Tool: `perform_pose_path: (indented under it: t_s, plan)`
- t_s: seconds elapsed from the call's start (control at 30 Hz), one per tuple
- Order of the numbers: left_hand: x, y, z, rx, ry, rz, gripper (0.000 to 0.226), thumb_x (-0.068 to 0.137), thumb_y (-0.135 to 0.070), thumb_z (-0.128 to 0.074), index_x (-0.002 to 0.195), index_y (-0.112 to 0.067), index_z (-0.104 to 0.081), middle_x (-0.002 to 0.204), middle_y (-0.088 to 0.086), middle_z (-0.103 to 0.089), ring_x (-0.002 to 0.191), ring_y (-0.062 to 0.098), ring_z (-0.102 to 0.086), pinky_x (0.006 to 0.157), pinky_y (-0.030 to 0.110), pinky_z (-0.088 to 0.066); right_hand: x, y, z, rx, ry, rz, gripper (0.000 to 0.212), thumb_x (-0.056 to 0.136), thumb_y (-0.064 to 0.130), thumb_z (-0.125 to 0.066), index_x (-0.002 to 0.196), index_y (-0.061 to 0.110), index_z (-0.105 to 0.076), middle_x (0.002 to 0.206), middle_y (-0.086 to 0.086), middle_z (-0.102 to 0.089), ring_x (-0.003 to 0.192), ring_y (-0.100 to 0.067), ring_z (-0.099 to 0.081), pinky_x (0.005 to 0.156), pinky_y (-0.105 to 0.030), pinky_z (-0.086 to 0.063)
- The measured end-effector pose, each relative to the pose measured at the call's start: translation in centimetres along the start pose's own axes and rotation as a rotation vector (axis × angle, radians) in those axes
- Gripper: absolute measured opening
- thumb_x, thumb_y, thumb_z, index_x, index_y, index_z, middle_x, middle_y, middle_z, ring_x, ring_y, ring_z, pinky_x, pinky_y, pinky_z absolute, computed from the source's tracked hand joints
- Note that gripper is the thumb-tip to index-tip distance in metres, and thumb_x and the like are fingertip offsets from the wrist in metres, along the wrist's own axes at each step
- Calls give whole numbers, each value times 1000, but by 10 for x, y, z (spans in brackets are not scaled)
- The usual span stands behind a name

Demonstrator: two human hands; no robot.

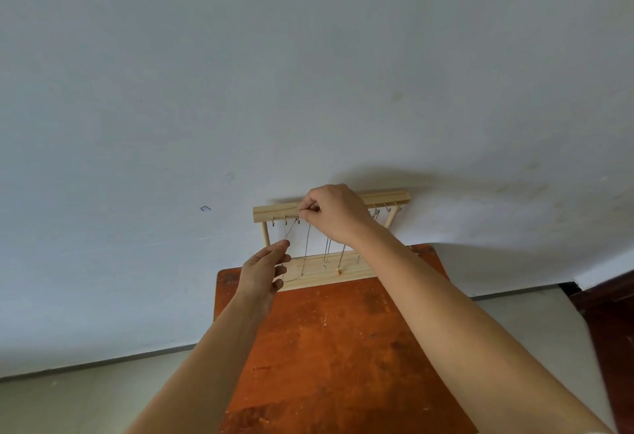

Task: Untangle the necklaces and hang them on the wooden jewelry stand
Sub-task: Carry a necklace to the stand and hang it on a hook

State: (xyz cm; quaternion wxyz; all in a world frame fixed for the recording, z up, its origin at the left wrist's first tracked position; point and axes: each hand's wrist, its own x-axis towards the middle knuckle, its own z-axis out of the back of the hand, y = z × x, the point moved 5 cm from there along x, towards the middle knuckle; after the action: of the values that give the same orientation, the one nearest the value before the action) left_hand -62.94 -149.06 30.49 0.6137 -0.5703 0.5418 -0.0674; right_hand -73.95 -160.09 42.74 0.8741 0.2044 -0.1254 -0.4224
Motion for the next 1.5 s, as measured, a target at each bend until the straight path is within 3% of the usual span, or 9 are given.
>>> perform_pose_path:
  t_s: [0.3, 0.43, 0.57, 0.7, 0.83, 1.0, 1.17, 1.33, 1.5]
  plan:
    - [4, 3, 5, 82, -27, -44, 22, 87, -27, -73, 103, -12, -73, 85, 5, -63, 74, 16, -49, 56, 27, -38, -10, 26, -17, -483, -15, 124, 16, 89, -8, -56, 91, 6, -65, 85, -7, -45, 67, -21, -50, 62, -31, -47]
    - [3, 3, 9, 120, -47, -65, 22, 87, -27, -74, 103, -12, -73, 84, 5, -64, 74, 16, -49, 59, 28, -39, -23, 35, -21, -517, -68, 193, 15, 88, -8, -57, 92, 5, -64, 93, -11, -54, 70, -19, -47, 63, -31, -48]
    - [1, 3, 13, 133, -58, -88, 23, 86, -28, -75, 103, -11, -73, 83, 5, -64, 71, 15, -48, 59, 29, -39, -38, 23, -34, -376, -192, 183, 19, 81, -8, -69, 98, 0, -69, 92, -13, -64, 74, -24, -64, 63, -33, -57]
    - [0, -1, 15, 171, -69, -121, 24, 86, -31, -75, 102, -13, -74, 84, 4, -66, 75, 17, -49, 62, 31, -40, -53, -7, -46, 41, -413, -20, 14, 94, 16, -67, 103, 11, -76, 94, -4, -73, 77, -18, -68, 69, -21, -52]
    - [-1, -9, 14, 207, -55, -166, 24, 87, -34, -73, 103, -17, -74, 86, 3, -67, 79, 15, -52, 65, 28, -42, -58, -29, -70, 390, -323, -246, 20, 96, 27, -64, 105, 15, -76, 97, 3, -76, 85, -9, -69, 76, -15, -51]
    - [-2, -21, 12, 226, -29, -242, 22, 88, -32, -72, 102, -15, -74, 84, 3, -67, 74, 15, -53, 65, 26, -42, -49, -47, -87, 735, -239, -477, 21, 95, 35, -64, 104, 18, -73, 92, 6, -71, 89, -18, -70, 80, -30, -55]
    - [-4, -29, 5, 342, -12, -357, 14, 91, -26, -69, 100, -18, -74, 94, -1, -72, 90, 13, -64, 73, 23, -49, -44, -54, -93, 711, -145, -454, 21, 97, 35, -60, 108, 19, -70, 101, 10, -67, 96, -12, -64, 82, -24, -49]
    - [1, -31, 1, 566, -35, -420, 10, 91, -30, -68, 97, -23, -73, 80, -11, -65, 67, 6, -54, 57, 16, -39, -45, -57, -101, 689, -69, -402, 16, 96, 32, -63, 108, 22, -68, 100, 12, -67, 95, -9, -64, 80, -20, -47]
    - [8, -30, 2, 634, -53, -441, 15, 90, -26, -70, 102, -18, -76, 93, -11, -70, 80, 0, -60, 63, 14, -42, -46, -63, -110, 555, -52, -358, 17, 97, 31, -63, 109, 21, -69, 98, 10, -68, 91, -7, -63, 81, -21, -51]
